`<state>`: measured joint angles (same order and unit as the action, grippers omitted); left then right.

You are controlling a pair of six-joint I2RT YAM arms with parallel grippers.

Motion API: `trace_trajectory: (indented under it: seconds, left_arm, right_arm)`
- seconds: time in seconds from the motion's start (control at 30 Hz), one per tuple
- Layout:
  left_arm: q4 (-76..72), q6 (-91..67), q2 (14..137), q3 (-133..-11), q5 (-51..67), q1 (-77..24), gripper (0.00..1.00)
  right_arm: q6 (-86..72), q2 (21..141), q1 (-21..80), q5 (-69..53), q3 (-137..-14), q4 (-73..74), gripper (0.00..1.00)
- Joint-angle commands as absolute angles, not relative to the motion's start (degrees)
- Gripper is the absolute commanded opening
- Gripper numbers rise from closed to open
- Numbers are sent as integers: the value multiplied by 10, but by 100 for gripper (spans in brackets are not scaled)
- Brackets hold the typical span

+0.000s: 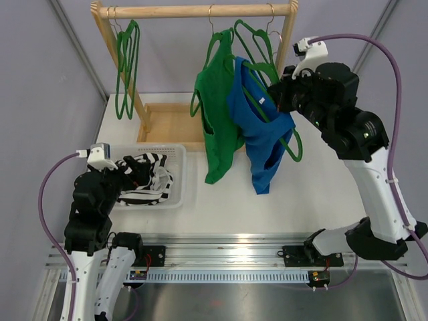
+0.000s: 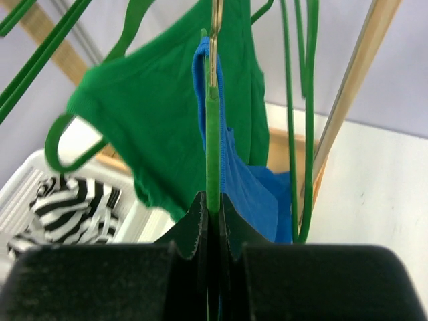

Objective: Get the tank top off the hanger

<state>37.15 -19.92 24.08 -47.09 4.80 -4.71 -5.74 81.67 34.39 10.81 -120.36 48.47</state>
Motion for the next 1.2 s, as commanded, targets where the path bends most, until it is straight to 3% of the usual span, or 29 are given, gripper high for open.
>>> trace_trajectory:
  seconds: [0.0,0.2,0.43,0.53,0.67,0.87,1.07,1.17]
  left_arm:
    - [335,-202,256,-494,83,-49,99]
    - [337,-235,301,-569,133,-59,99]
    - [386,-236,368,-664,161,-83,99]
    - [387,-239,395,-674,132,-154,99]
    - [395,-254,437,-685,-60,-367,99]
    - [354,-291,506,-674,-196,-551,99]
    - [313,-303,594,-674,-243,-631,99]
    - [302,-311,619,-670,-250,-638,93]
  right_arm:
    - [-73,741,349,65,-1163,471,0]
    - [-85,644,349,-34,-1066,520,0]
    - [-127,489,349,-144,-859,500,0]
    - [-142,450,348,-202,-791,470,0]
    - [-174,417,348,-208,-725,439,0]
    - [-208,382,349,-230,-652,397,0]
    - [-211,367,349,-229,-648,415,0]
    - [-210,359,349,-227,-650,425,0]
